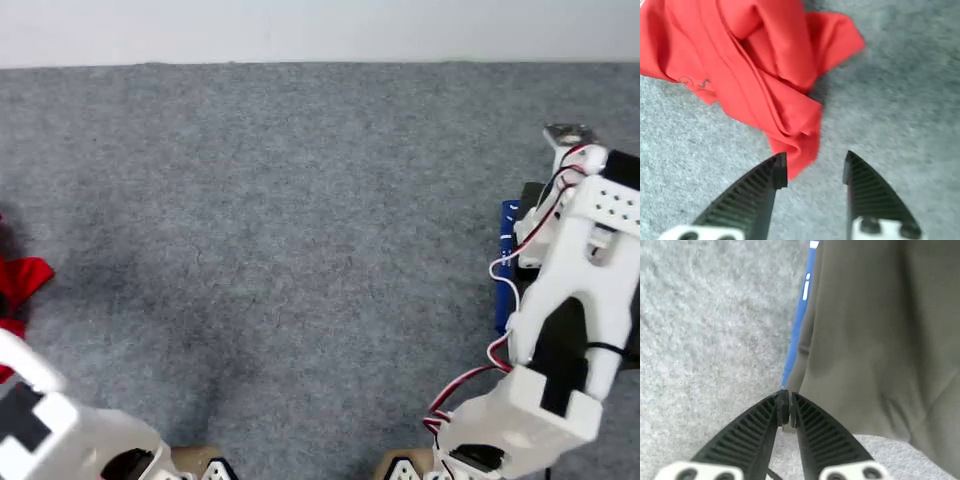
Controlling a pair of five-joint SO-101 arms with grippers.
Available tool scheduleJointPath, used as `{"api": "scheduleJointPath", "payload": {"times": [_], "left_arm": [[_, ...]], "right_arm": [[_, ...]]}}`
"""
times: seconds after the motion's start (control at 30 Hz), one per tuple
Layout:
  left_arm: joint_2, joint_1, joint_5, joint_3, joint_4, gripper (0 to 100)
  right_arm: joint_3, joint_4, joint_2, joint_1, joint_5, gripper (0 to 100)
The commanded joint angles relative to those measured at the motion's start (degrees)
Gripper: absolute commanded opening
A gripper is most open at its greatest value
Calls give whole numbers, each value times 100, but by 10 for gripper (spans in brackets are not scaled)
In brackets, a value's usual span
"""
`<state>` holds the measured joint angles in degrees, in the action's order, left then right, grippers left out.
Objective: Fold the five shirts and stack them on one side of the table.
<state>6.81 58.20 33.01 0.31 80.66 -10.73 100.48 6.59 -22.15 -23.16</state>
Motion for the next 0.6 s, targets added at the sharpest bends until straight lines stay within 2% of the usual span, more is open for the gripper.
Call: {"api": "scheduleJointPath", "payload": {"times": [0.0, 0.4, 0.47, 0.57], "left_arm": [[510, 88, 70, -813, -114, 245], [2866, 97, 18, -2607, -264, 245], [3270, 88, -211, -2949, -308, 218], [3578, -26, -308, -3574, -53, 119]], "right_arm": [[88, 233, -444, 75, 79, 9], [791, 233, -787, 75, 88, 9], [835, 233, -866, 66, 88, 9], [835, 233, -954, 66, 88, 9]]}}
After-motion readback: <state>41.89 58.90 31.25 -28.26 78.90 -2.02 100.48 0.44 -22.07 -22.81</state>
